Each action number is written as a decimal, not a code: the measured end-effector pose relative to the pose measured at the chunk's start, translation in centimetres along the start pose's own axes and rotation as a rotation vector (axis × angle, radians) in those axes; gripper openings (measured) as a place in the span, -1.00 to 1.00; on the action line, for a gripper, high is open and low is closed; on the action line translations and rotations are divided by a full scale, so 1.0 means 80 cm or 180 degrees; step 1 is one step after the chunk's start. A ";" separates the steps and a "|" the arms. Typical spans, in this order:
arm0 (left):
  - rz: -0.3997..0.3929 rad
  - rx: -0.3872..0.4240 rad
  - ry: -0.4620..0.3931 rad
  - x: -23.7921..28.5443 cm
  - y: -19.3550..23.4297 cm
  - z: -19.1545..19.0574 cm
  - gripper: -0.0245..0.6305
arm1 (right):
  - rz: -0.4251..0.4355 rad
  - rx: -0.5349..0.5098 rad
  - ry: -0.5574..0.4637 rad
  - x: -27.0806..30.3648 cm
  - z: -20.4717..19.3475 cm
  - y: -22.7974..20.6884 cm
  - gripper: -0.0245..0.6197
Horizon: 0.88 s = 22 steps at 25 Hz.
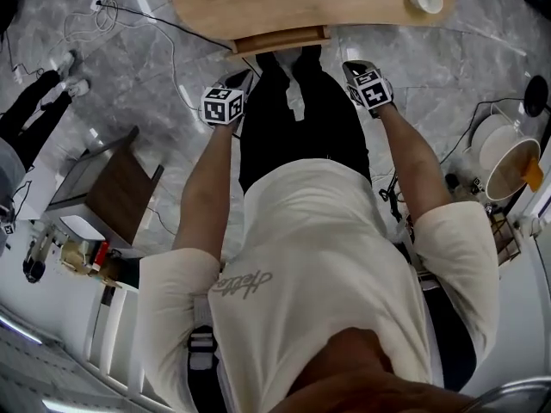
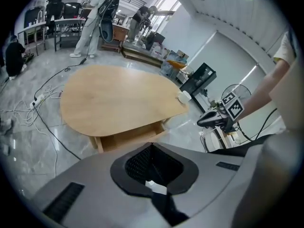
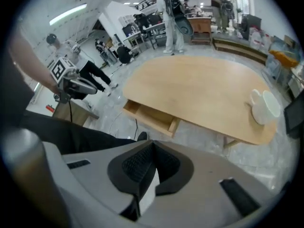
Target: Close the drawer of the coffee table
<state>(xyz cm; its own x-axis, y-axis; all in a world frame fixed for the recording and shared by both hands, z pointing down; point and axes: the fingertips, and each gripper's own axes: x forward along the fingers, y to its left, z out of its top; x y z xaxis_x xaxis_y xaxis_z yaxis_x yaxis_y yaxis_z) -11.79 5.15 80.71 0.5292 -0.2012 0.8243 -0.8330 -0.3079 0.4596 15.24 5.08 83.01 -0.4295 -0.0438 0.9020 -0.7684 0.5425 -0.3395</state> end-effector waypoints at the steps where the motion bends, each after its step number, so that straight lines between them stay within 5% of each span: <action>1: -0.0008 -0.0012 -0.0002 0.006 0.002 -0.006 -0.92 | 0.0036 -0.0096 0.0063 0.009 -0.005 -0.002 -0.94; 6: -0.0082 -0.0201 -0.0033 0.038 0.023 -0.032 -0.91 | 0.0005 -0.0304 0.0065 0.055 0.000 -0.018 -0.94; 14: -0.0151 -0.0329 0.0074 0.094 0.060 -0.072 -0.91 | 0.0032 0.0577 0.0102 0.142 -0.030 -0.024 -0.94; 22: -0.0262 -0.0440 0.0271 0.156 0.083 -0.107 -0.83 | 0.0217 0.0694 0.0087 0.197 -0.040 -0.003 -0.93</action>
<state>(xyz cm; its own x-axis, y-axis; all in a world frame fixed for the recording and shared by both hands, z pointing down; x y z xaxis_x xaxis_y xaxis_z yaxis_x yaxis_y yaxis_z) -12.11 8.56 96.85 0.5857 -0.0994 0.8044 -0.8049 -0.1881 0.5628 10.19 6.92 98.17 -0.4732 0.0111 0.8809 -0.8237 0.3491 -0.4468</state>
